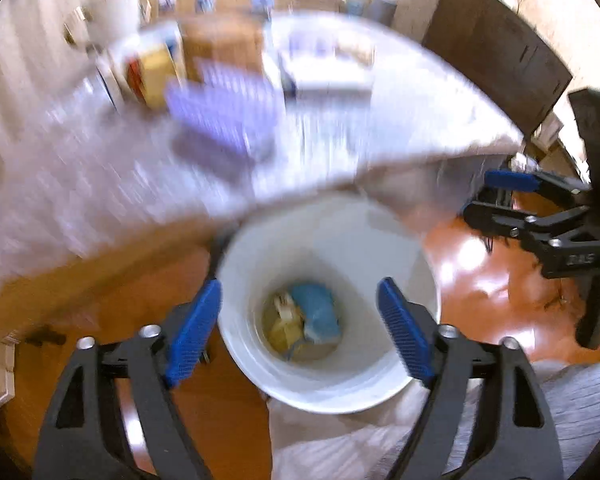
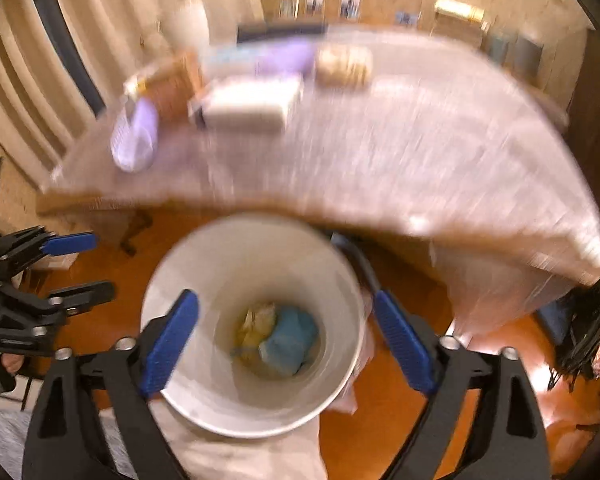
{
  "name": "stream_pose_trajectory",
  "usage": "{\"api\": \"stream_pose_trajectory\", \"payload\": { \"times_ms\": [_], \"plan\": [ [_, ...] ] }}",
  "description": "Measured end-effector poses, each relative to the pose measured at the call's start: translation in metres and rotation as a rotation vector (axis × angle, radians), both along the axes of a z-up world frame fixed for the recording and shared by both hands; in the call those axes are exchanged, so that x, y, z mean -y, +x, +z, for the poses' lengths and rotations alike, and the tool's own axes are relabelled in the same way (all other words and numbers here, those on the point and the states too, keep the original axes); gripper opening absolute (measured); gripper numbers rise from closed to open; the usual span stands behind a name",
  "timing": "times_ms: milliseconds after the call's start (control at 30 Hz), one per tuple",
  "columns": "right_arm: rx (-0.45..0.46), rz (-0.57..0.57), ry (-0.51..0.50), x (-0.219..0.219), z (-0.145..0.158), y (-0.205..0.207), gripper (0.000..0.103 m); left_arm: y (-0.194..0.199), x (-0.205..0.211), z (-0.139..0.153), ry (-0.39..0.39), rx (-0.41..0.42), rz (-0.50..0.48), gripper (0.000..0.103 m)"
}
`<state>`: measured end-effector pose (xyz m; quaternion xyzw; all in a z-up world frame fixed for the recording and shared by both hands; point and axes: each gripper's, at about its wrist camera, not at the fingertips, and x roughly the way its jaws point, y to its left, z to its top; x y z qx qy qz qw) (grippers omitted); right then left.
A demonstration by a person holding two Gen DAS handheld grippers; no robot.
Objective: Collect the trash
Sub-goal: 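Move both tools back over the table toward the boxes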
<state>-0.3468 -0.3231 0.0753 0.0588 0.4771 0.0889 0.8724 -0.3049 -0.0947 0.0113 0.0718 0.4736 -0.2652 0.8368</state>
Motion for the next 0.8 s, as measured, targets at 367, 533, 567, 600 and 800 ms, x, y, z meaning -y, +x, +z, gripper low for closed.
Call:
{"api": "stream_pose_trajectory", "payload": {
  "times_ms": [367,533,567,600,800],
  "plan": [
    [0.035,-0.035,0.08,-0.03,0.01,0.091,0.097,0.081,-0.007,0.081,-0.122,0.163,0.166,0.099],
    [0.007,-0.049,0.094,-0.046,-0.004,0.123,0.097,0.112,0.014,0.075,-0.049,0.135,0.187,0.098],
    [0.011,-0.049,0.088,-0.05,-0.004,0.126,0.097,0.116,0.019,0.073,-0.036,0.135,0.178,0.098],
    [0.015,-0.047,0.071,-0.054,-0.005,0.131,0.097,0.116,0.022,0.072,-0.027,0.138,0.176,0.098],
    [0.017,-0.068,0.033,-0.066,-0.01,0.147,0.097,0.136,0.037,0.063,0.045,0.15,0.158,0.094]
  ]
}}
